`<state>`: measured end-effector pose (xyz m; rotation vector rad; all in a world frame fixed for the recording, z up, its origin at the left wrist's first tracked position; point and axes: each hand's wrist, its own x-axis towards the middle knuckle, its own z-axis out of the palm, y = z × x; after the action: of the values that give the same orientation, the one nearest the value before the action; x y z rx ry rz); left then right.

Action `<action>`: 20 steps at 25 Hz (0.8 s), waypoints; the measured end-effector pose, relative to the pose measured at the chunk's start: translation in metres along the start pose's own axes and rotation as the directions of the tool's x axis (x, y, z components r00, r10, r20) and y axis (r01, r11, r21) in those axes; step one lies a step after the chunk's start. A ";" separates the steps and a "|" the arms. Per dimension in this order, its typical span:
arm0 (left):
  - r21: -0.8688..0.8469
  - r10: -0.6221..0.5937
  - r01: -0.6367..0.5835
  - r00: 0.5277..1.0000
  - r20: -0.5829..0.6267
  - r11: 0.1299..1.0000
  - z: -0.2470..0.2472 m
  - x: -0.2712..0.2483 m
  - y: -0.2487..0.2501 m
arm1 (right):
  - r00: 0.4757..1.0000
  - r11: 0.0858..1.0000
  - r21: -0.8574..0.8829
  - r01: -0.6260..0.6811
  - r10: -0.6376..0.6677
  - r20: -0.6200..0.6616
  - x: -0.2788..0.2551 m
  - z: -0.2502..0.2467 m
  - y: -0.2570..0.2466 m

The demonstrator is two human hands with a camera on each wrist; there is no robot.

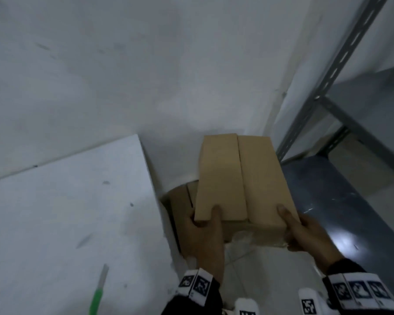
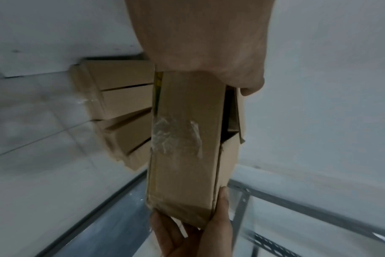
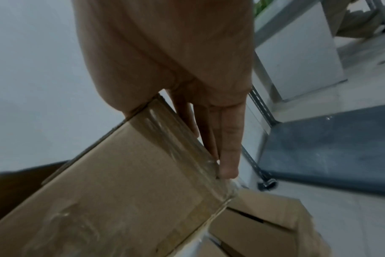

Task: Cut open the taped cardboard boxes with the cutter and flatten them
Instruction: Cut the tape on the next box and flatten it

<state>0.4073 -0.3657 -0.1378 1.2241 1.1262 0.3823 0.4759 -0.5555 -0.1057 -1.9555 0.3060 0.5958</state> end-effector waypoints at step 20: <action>0.515 0.291 -0.422 0.902 0.318 0.746 -0.549 0.051 0.175 | 0.911 0.953 -0.080 0.292 -0.252 0.325 -0.302 0.353 -0.126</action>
<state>0.0262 0.0332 0.0348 1.9916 0.8245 0.1826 0.1827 -0.1976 0.0269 -1.9426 -0.2067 0.7407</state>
